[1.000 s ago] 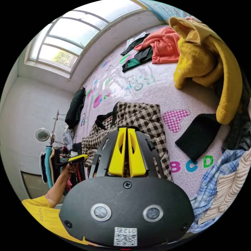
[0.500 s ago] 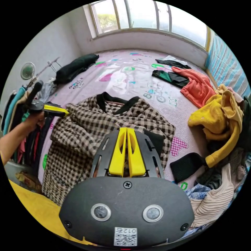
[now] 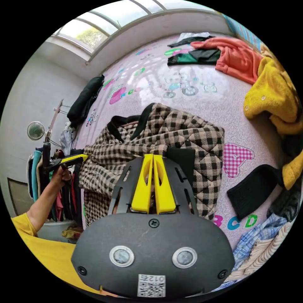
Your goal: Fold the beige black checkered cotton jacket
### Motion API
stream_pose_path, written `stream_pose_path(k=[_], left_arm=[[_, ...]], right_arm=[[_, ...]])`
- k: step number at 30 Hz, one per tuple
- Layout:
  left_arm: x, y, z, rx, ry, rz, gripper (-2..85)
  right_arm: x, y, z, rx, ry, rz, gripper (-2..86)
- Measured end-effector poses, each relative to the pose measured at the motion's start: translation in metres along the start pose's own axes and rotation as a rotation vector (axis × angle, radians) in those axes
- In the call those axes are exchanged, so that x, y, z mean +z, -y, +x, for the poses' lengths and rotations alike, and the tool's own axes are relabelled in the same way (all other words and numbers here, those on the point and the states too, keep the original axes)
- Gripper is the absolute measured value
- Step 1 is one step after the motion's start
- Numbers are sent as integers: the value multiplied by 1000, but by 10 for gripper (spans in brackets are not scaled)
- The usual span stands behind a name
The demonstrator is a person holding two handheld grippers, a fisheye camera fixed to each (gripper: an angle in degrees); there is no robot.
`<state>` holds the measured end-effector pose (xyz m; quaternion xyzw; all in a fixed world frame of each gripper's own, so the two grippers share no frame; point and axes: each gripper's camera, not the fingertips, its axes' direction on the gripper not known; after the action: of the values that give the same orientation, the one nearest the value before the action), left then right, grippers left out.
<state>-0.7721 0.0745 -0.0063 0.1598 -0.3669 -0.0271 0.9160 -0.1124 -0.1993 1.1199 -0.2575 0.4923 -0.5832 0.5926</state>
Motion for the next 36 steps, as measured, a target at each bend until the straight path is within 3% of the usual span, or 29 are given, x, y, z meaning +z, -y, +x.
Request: stream_pose_path(k=[4,8,11,21,25,32,36], left_arm=[[-32,-29,27,122,-13,108,4],[24,-40,37,206,79,-98,3],[63,-42,21,175,76,-154,3],[65,-37,-16,105,18,-105,4],[25,-86,-10,135,106,-52,5],[53,-205,21,51,-212,-154,4],[94,-236,48,66,-246,-254,5]], right_arm=[[-55,-41,-33,-140,-51,150,-1],[-25,-60,-30,-184,-167,18,-1],[10,-61,-14,-167,-275,-67,-1],[3,-58,7,38,-162,-62,-1],[-57,-107,-28,-78,-134,33,-1],[-48,-265,-104,-328,1,-218,-1],[-22,-314,-128,-367,17,-325,-1]])
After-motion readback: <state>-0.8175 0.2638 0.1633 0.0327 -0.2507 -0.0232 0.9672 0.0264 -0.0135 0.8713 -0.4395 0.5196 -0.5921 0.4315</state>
